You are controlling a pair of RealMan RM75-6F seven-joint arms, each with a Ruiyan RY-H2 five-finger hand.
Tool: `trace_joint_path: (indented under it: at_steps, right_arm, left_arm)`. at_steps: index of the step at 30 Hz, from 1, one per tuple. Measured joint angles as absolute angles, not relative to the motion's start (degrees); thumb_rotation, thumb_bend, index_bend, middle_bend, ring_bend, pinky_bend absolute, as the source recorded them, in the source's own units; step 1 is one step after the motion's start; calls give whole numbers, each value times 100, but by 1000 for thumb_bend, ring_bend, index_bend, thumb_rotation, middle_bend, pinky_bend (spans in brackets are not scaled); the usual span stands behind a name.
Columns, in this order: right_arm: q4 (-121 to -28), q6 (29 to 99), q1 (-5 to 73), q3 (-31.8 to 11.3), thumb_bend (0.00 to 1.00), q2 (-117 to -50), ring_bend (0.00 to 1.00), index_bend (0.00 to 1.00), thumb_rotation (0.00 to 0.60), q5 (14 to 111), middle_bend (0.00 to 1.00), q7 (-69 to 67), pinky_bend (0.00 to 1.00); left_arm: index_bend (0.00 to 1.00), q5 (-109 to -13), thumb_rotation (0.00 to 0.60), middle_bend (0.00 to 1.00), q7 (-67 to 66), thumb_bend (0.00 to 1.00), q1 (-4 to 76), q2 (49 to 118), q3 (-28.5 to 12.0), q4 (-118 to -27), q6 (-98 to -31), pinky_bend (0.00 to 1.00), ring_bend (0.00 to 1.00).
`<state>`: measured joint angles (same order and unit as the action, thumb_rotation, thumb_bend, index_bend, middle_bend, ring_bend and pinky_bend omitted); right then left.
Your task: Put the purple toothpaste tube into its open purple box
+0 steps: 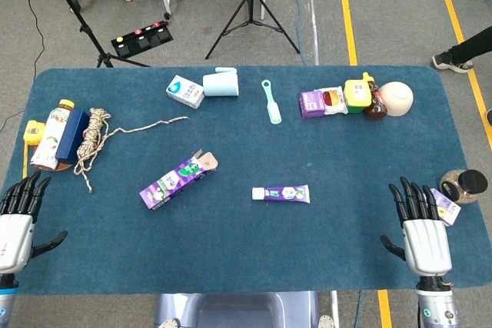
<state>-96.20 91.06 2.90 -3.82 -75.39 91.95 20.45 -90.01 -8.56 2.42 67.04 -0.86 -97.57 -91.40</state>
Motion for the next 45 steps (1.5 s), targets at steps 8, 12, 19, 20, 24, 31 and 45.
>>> trace_joint_path:
  at_steps: [8, 12, 19, 20, 24, 31, 45]
  right_arm:
    - [-9642, 9065, 301, -348, 0, -7520, 0, 68, 600, 9224, 3, 1987, 0]
    - [-9656, 8951, 338, -273, 0, -7488, 0, 83, 600, 9288, 21, 1858, 0]
    - [-9603, 8661, 514, -172, 0, -7533, 0, 91, 600, 9449, 27, 1597, 0]
    - [-9567, 8641, 527, -172, 0, -7562, 0, 95, 600, 9447, 27, 1600, 0]
    - [-9462, 8496, 624, -203, 0, -7686, 0, 107, 600, 9403, 28, 1625, 0]
    - [-9477, 8038, 965, -324, 0, -7888, 36, 108, 600, 9358, 65, 1729, 0]
    - [-9411, 6443, 2087, -920, 79, -8730, 179, 206, 600, 8134, 183, 2577, 121]
  left_arm:
    - [0, -9022, 600, 0, -784, 51, 240, 6701, -84, -9736, -9110, 73, 0]
    - [0, -9042, 600, 0, -768, 51, 250, 6692, -69, -9750, -9075, 73, 0]
    - [0, -9099, 600, 0, -747, 53, 283, 6655, -69, -9835, -9029, 73, 0]
    - [0, -9086, 600, 0, -752, 53, 290, 6651, -68, -9837, -8999, 73, 0]
    - [0, -9032, 600, 0, -749, 52, 286, 6636, -62, -9845, -8962, 73, 0]
    - [0, -9005, 600, 0, -581, 54, 213, 6574, -61, -9843, -9051, 73, 0]
    - [0, -8973, 600, 0, -400, 53, 215, 6462, -48, -9881, -8958, 73, 0]
